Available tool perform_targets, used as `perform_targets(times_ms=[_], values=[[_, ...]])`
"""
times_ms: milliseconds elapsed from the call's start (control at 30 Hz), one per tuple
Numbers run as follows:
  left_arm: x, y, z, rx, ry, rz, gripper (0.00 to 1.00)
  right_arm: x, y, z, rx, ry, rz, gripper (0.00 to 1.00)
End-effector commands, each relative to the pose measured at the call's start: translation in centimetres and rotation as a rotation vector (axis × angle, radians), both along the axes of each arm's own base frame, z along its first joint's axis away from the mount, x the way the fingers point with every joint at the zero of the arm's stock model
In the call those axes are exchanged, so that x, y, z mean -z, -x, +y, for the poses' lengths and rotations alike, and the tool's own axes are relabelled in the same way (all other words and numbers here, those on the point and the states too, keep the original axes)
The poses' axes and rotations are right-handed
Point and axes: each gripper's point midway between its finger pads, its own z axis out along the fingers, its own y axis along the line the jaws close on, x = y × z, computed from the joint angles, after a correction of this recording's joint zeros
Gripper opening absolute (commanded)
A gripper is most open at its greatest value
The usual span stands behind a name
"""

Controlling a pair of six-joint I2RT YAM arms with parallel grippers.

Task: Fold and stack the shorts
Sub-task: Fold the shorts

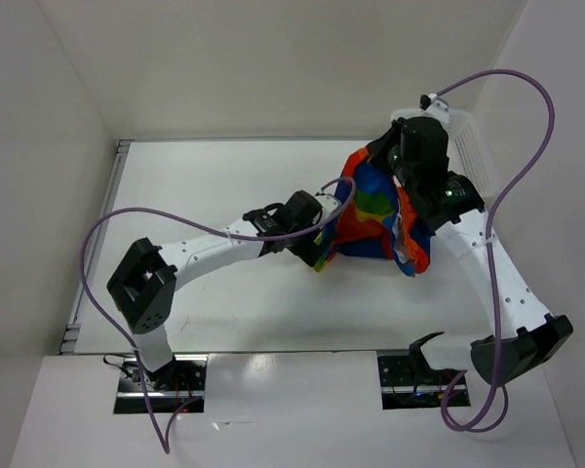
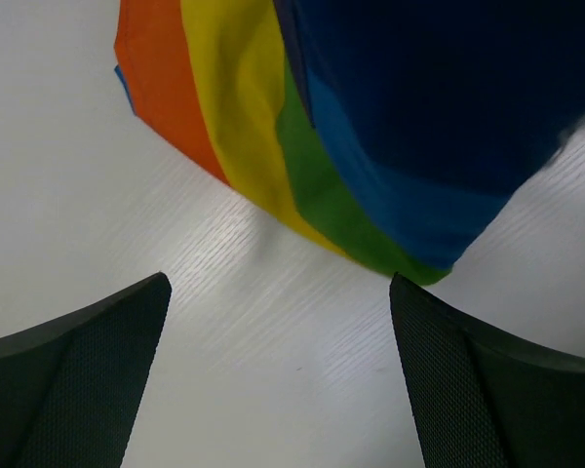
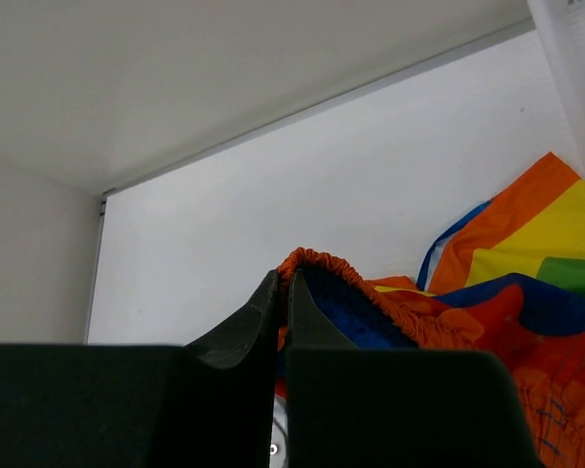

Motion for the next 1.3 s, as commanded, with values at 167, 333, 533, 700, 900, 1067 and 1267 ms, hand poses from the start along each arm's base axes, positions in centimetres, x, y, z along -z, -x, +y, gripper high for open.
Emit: perform_targets(times_ms=[167, 333, 533, 700, 900, 1067, 1267], values=[[2.8, 1.6, -2.8, -0.009, 0.131, 0.091, 1.0, -5.3, 1.0, -1.4, 0.074, -0.106, -0.161, 0.0], [1.7, 1.0, -3.3, 0.023, 0.194, 0.092, 1.0, -4.4, 1.5, -1.5, 0.077, -0.108, -0.142, 0.0], [2.9, -0.8, -3.2, -0.135, 0.084, -0.057, 1.0, -4.2, 1.9, -1.6, 0.082, -0.134, -0.138, 0.0], [4.6, -3.7, -1.2, -0.272, 0.015, -0.107, 1.0, -4.8, 2.5, -1.7, 0.073, -0.144, -0.153, 0.0], [5.5, -6.2, 0.4, -0.334, -0.02, -0.149, 0.8, -4.7, 3.1, -1.3, 0.045, -0.159, -0.15, 0.0], [4.0, -9.4, 2.7, -0.402, -0.008, -0.187, 0.43, -4.6, 3.6, -1.3, 0.036, -0.162, -0.151, 0.0], [1.5, -8.0, 0.1, -0.173, 0.119, -0.072, 0.76, -4.2, 3.6, -1.1, 0.025, -0.16, -0.141, 0.0]])
